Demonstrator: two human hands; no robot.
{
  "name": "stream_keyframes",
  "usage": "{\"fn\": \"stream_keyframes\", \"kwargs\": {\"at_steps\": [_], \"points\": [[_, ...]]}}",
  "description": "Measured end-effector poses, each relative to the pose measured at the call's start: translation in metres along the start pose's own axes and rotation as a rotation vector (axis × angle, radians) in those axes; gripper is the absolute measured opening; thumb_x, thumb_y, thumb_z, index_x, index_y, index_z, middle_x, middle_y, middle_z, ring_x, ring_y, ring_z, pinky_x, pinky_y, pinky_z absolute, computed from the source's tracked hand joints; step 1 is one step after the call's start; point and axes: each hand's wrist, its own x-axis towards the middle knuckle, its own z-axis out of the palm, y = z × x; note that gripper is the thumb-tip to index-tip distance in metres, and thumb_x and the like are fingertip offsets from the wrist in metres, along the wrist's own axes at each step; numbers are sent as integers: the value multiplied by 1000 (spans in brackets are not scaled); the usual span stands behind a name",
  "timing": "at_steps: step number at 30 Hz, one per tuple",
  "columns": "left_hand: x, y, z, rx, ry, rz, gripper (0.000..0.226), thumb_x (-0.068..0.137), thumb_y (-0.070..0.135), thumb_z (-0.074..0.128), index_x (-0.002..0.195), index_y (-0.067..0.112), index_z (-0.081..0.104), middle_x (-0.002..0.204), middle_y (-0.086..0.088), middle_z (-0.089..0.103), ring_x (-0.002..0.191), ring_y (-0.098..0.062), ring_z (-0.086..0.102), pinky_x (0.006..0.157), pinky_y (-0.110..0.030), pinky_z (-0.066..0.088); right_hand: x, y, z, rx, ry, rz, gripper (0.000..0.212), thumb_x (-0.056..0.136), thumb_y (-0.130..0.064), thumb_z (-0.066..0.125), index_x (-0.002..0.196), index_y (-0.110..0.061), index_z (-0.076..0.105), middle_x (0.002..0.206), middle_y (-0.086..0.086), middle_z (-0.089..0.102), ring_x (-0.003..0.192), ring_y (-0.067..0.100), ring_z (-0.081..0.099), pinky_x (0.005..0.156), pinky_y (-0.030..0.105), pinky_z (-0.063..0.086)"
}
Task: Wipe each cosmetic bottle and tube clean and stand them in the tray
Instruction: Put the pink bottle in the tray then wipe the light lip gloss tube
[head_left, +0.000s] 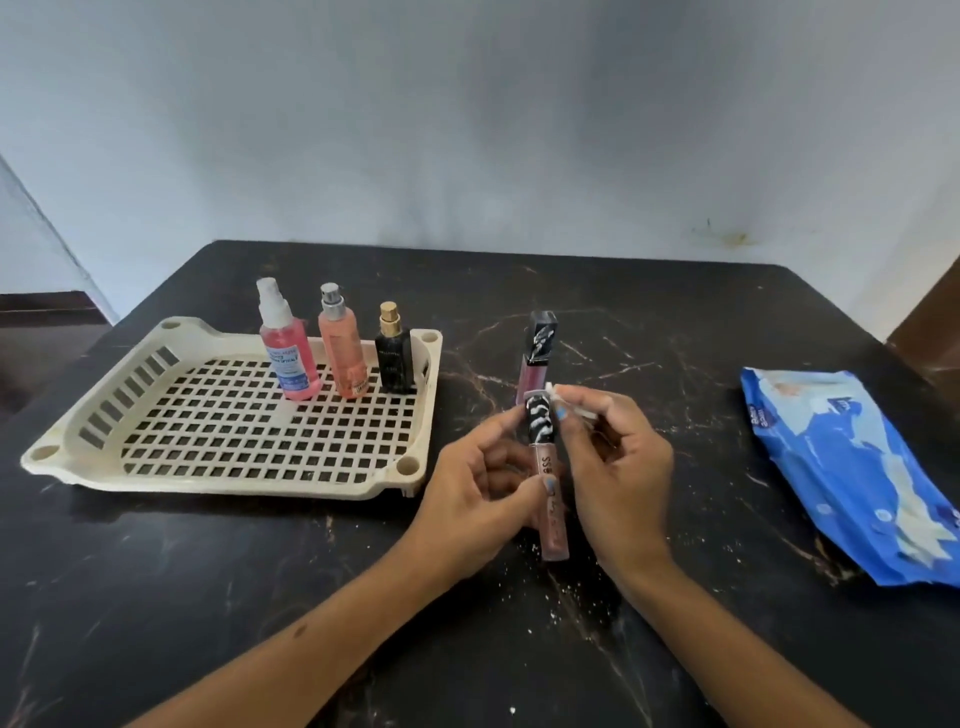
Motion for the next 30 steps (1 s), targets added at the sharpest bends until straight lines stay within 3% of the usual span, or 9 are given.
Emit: {"fn": "stream_keyframes", "kwargs": {"at_steps": [4,9,13,17,22,26,30], "points": [[0,-1,-1,-3,-13,1,55,76,4,63,120,36,51,89,-7,70,79,-25,66,64,-31,58,-3,2,-6,-39,-36,-55,23,89,-2,66,97,-24,69,97,-8,69,93,12,68,76,20,54],[1,3,-1,-64,-10,-30,55,84,-11,57,112,36,54,81,1,71,71,-13,67,60,-27,57,-4,2,-5,-90,-61,-156,33,87,8,65,102,-21,69,102,-9,68,97,4,66,80,12,51],[2,5,-1,-102,-4,-42,46,78,-1,63,108,34,60,81,-2,70,70,-14,67,59,-27,57,-5,5,-7,-109,-84,-200,33,82,12,66,98,-16,72,98,-10,69,95,2,66,82,12,50],[4,3,-1,-78,9,-60,49,84,-12,56,110,29,59,78,-4,68,64,-13,65,55,-25,55,-2,9,-8,-143,-53,-217,28,80,11,67,93,-13,75,93,-6,71,90,5,67,81,19,54],[4,5,2,-50,0,-60,53,84,-16,53,109,30,58,72,0,68,58,-11,63,51,-24,53,0,10,-5,-169,-54,-231,27,84,11,65,101,-7,75,99,-4,70,96,1,66,84,11,49],[3,6,1,-50,0,-61,47,84,-12,56,110,28,61,78,-5,68,61,-13,65,53,-26,55,0,11,-8,-172,-45,-261,27,77,13,67,91,-8,76,92,-3,72,89,3,67,80,13,52],[3,6,-1,-23,-28,-62,47,83,-10,57,114,25,62,80,-9,67,63,-17,65,55,-29,56,2,12,-7,-155,-52,-235,28,85,10,64,101,-9,75,99,-5,71,94,2,66,83,11,50]]}}
